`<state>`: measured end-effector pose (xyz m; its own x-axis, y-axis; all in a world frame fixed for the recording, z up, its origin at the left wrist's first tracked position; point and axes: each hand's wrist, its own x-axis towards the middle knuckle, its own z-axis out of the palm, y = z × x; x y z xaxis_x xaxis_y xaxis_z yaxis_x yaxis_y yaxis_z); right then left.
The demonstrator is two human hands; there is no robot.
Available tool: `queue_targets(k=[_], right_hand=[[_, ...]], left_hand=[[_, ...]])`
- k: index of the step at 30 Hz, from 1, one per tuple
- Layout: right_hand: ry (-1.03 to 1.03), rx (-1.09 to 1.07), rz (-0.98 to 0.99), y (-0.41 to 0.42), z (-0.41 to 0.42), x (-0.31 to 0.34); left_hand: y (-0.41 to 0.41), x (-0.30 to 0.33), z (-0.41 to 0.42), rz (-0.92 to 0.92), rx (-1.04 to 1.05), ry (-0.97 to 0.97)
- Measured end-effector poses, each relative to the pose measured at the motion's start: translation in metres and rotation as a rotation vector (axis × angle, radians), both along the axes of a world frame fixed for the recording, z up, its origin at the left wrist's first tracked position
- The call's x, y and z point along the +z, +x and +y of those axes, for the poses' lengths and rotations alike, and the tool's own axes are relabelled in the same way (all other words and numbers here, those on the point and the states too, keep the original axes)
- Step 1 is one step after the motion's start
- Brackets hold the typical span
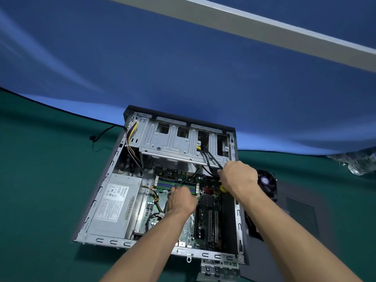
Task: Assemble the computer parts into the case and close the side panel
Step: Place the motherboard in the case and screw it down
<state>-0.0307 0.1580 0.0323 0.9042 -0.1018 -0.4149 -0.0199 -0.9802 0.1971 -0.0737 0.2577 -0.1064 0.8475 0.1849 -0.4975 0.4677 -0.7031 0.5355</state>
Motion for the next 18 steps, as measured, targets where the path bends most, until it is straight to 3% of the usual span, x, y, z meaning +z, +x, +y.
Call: queue_targets(k=[3,5,11,18], right_hand=[[0.124,-0.072,0.141,0.003,-0.007,0.007],[0.162,-0.043,0.092,0.000,-0.008,0.007],[-0.029,0.100,-0.053,-0.004,0.005,-0.007],[-0.135,0.167,0.050,0.003,-0.007,-0.001]], left_hand=[[-0.002,0.000,-0.001,0.005,0.000,0.013],[-0.001,-0.001,-0.001,0.011,-0.010,0.020],[-0.001,0.002,-0.001,0.012,-0.004,0.020],[-0.001,0.003,0.000,0.024,0.000,0.001]])
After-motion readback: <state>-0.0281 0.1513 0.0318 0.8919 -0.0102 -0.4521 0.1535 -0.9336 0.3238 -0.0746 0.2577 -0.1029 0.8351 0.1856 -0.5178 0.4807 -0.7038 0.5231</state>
